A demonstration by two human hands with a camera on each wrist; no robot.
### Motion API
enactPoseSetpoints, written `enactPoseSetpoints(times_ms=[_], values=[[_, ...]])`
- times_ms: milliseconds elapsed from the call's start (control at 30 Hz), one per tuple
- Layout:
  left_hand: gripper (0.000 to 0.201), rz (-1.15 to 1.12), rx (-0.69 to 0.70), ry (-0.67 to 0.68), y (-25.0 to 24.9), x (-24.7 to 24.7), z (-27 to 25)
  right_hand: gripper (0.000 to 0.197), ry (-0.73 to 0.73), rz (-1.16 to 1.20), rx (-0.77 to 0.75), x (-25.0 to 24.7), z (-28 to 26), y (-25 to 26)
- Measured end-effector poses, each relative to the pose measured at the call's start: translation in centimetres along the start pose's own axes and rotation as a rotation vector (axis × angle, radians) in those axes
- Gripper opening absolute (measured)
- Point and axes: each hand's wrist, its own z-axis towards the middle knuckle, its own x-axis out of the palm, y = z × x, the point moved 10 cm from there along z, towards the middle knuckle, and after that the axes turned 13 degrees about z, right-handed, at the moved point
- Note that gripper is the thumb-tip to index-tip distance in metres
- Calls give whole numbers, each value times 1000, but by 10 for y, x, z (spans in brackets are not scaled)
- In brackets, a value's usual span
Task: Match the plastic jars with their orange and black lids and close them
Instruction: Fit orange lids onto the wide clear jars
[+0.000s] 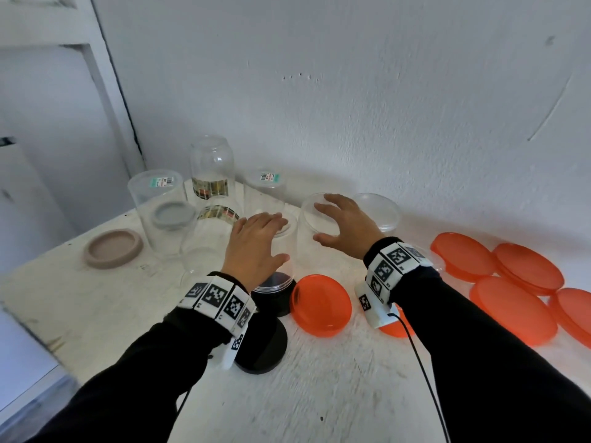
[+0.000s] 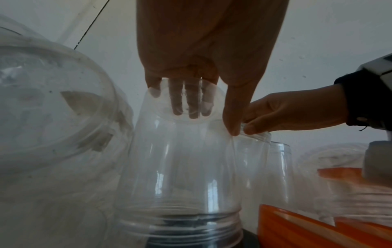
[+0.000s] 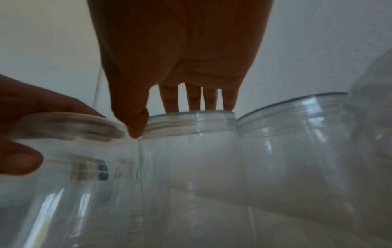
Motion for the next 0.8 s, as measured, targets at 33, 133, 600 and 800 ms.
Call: enactPoseSetpoints(times_ms=[33,133,600,800], values=[[61,-3,-1,-2,0,0,0,61,-5,6,-4,1,1,1],[61,-3,0,-3,0,0,0,51,-44,12,-15,2,6,4],[61,-16,14,-17,0,0,-2,45,-59,-12,73,4,28,-9],[61,-16,17,-15,0,0,-2,44,-66,-41,101,4,36,-12]])
